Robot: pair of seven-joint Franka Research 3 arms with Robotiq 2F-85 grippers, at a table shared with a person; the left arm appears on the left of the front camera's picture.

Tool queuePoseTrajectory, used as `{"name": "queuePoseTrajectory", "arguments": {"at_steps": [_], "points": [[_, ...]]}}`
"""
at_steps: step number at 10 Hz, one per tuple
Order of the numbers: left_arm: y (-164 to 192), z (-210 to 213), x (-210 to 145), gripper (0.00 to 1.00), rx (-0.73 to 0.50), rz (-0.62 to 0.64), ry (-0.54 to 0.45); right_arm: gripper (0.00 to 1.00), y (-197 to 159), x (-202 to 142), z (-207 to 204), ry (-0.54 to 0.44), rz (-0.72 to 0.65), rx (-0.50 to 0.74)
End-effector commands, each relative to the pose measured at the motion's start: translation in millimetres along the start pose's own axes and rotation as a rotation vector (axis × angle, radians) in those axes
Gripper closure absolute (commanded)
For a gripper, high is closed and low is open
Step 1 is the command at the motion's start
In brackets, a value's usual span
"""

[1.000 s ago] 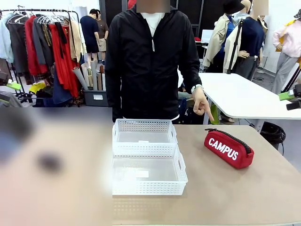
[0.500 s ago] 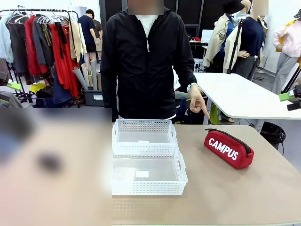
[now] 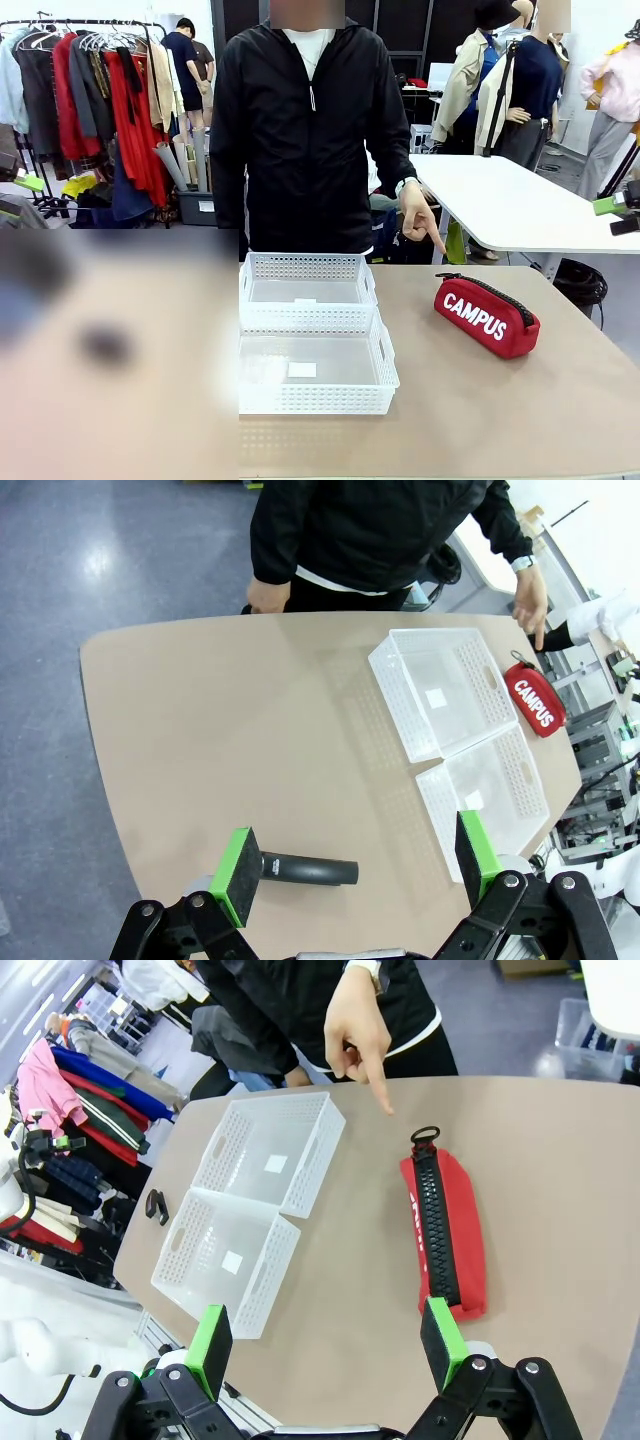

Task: Distribute items into two baskets.
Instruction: Pick up the Pencil pouch that the person points to.

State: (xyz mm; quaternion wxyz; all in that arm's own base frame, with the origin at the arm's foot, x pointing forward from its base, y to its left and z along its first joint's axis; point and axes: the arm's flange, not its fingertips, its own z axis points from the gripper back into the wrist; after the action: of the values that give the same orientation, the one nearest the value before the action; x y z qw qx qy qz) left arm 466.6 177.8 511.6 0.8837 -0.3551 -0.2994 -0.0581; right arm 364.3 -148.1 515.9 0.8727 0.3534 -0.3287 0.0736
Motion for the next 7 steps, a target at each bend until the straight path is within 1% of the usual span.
{"name": "queuePoseTrajectory", "arguments": {"at_steps": [1, 5, 7], "points": [[0, 0, 0, 0.00, 0.002, 0.000, -0.003, 0.00, 1, 0, 0, -0.006, 0.002, 0.013], [0, 0, 0, 0.00, 0.002, 0.000, -0.003, 0.00, 0, 0, 0, 0.000, 0.000, 0.000], [0, 0, 0, 0.00, 0.002, 0.000, -0.003, 0.00, -2, 19, -25, 0.081, -0.015, -0.056]]}}
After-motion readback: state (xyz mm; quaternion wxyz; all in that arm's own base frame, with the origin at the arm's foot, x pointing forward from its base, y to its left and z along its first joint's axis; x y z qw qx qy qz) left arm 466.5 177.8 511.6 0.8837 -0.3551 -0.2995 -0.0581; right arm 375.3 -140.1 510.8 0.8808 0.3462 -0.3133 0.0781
